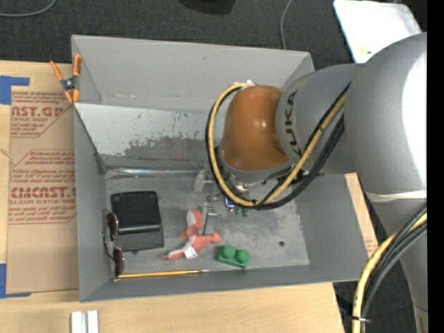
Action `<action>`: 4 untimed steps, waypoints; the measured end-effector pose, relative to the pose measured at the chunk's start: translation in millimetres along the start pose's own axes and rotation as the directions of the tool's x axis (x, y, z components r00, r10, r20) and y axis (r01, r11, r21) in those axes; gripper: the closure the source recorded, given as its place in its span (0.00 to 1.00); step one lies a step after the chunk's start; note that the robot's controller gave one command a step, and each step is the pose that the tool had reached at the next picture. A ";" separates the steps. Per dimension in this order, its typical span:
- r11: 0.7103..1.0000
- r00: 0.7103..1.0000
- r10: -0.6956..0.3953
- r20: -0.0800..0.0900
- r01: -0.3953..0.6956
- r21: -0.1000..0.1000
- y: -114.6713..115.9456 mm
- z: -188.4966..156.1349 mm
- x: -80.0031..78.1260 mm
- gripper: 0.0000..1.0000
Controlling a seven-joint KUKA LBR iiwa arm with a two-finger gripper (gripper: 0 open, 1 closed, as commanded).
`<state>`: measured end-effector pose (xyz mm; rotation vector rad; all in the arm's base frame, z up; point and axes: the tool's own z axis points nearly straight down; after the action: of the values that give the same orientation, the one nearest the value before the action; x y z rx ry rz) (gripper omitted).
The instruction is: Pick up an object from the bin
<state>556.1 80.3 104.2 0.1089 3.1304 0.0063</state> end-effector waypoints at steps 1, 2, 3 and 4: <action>0.995 0.995 0.097 0.000 -0.097 0.004 40.9 23.3 8.8 0.00; 0.984 0.984 -0.179 0.003 0.179 0.002 60.7 26.4 18.3 0.00; 0.949 0.949 -0.316 0.005 0.316 0.006 84.7 30.6 42.6 0.00; 0.948 0.948 -0.317 0.011 0.317 0.003 71.5 25.5 30.1 1.00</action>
Offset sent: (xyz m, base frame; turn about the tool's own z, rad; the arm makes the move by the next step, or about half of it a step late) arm -0.0255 0.0802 -0.0305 -0.4776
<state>531.2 153.8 78.7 -0.3936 3.0958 0.0021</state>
